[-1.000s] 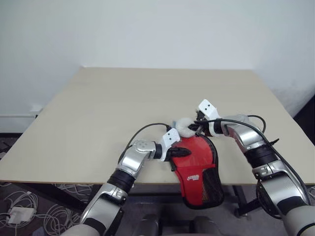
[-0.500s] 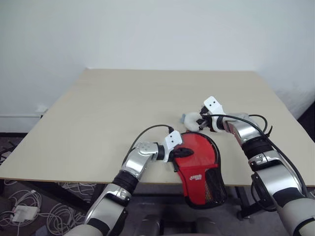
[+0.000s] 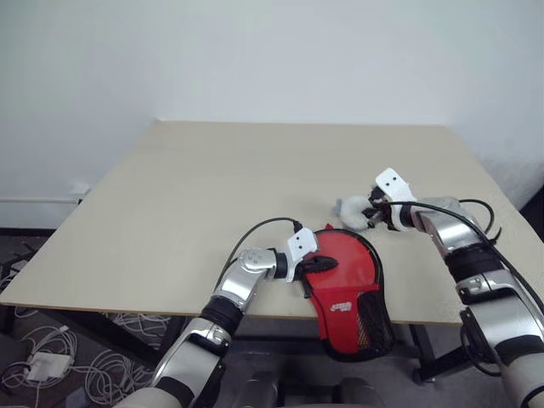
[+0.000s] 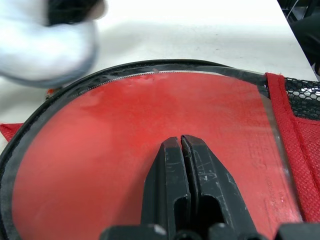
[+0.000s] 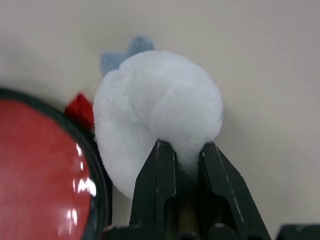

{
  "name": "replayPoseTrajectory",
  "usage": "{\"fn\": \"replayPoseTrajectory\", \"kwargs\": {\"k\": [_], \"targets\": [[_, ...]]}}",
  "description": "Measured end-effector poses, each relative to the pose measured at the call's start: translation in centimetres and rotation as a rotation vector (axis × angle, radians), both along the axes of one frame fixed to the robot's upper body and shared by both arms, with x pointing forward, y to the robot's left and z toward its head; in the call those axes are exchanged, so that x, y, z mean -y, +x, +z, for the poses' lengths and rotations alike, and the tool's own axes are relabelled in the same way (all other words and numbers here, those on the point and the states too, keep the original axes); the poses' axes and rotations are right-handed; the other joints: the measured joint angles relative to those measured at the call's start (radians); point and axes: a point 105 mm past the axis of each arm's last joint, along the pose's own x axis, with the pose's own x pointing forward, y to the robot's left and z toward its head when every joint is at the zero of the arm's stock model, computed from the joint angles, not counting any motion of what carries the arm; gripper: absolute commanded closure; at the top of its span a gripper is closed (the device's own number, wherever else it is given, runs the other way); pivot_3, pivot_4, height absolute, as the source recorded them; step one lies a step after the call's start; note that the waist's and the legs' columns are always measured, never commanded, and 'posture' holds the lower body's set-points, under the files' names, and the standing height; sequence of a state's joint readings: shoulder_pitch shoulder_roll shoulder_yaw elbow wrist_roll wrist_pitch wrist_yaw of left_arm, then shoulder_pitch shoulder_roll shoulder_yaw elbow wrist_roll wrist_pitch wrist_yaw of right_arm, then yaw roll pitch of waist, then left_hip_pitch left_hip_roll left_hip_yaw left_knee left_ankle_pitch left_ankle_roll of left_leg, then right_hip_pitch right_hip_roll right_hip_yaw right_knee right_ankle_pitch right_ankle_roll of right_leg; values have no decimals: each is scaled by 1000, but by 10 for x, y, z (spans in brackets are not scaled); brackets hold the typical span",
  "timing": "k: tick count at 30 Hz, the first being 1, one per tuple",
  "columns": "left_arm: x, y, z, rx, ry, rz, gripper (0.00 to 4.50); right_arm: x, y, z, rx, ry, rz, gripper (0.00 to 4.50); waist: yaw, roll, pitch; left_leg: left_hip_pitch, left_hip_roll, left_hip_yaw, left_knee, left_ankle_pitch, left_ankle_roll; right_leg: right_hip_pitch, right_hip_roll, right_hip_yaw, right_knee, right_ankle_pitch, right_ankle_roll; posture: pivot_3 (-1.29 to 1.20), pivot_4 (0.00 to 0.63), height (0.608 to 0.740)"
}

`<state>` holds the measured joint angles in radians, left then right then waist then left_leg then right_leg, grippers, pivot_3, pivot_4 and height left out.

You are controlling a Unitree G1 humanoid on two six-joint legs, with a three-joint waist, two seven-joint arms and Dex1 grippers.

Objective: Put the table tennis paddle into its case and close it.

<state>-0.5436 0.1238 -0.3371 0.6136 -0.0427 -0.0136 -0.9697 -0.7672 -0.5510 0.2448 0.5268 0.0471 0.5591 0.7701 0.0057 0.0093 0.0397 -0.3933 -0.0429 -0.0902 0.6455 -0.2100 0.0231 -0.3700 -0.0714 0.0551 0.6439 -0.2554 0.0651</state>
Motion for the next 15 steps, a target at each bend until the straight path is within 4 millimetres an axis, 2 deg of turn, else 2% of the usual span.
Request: {"fn": "replayPoseTrajectory", "kwargs": {"k": [7,15], "targets": [[2,0,0,-3,1,-4,4500,26,-30,7,-32,0,5,4436,5,1,-1,0,0,0,0,0,0,0,0,0,-1,-3,5,0,0,734],[5,0,0,-12,2,-15,4500,43,-63,6,-77,31,-35,4436,11,0,-2,-1,0,-1,1,-1,1,1,-2,-2,-2,-4,6,0,0,734]]}}
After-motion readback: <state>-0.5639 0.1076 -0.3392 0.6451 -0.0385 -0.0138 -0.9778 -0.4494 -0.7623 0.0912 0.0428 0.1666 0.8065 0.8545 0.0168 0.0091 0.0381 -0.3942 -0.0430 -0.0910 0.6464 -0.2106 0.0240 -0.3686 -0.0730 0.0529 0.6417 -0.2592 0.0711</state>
